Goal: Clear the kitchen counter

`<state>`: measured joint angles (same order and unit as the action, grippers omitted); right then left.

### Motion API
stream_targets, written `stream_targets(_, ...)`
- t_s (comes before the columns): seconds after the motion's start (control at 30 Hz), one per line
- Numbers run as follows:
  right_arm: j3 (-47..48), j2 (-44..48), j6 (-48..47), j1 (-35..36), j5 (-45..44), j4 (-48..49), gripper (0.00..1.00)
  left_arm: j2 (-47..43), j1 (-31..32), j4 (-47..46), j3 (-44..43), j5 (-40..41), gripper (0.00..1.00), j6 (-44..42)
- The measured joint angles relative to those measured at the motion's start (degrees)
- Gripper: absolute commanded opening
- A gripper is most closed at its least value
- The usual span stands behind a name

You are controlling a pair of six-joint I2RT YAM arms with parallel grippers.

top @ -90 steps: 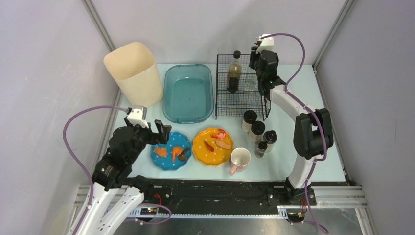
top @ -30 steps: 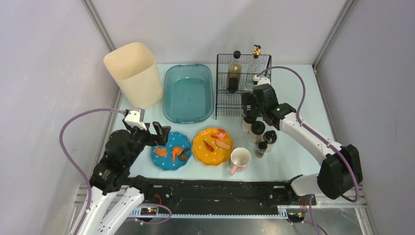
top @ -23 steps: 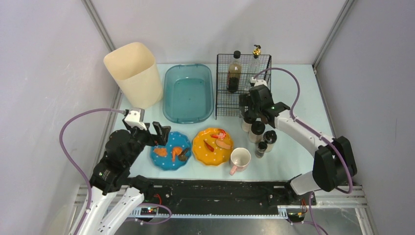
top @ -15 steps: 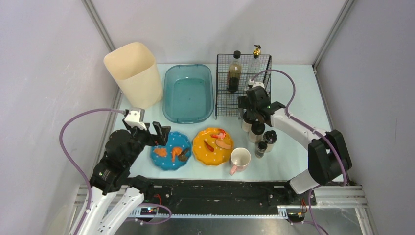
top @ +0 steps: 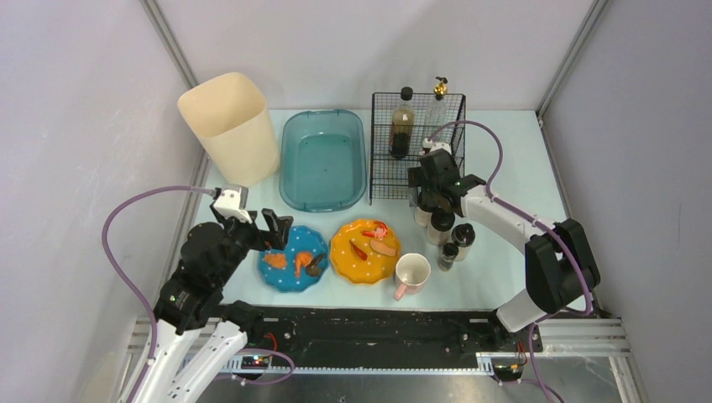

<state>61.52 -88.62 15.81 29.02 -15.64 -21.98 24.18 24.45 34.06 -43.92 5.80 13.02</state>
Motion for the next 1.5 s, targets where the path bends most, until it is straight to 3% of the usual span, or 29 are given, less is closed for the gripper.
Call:
stream_targets(0.17, 0.7, -0.7, -0.4, 0.5, -0.4, -0.2, 0.73, 0.0, 0.0, 0.0, 0.0, 0.0, 0.98, 0.0)
stream_targets(0.5, 1.9, -1.3, -1.5, 1.8, -0.9, -1.2, 0.35, 0.0, 0.0, 0.0, 0.0, 0.0, 0.98, 0.0)
stream_targets(0.63, 2.8, -1.1, -1.5, 2.6, -0.9, -2.2, 0.27, 0.0, 0.0, 0.0, 0.0, 0.0, 0.98, 0.0)
stream_targets(0.9, 5.2, 4.5, -2.0, 5.6, -1.1, -4.5, 0.24, 0.0, 0.0, 0.0, 0.0, 0.0, 0.98, 0.0)
stream_targets(1.17, 14.4, 9.8, -3.2, 6.9, -1.3, -7.8, 0.23, 0.0, 0.0, 0.0, 0.0, 0.0, 0.98, 0.0)
stream_targets(1.5, 25.8, 8.7, -8.2, 6.2, -7.2, -8.8, 0.19, -0.2, 0.0, 0.0, 0.0, 0.0, 0.98, 0.0)
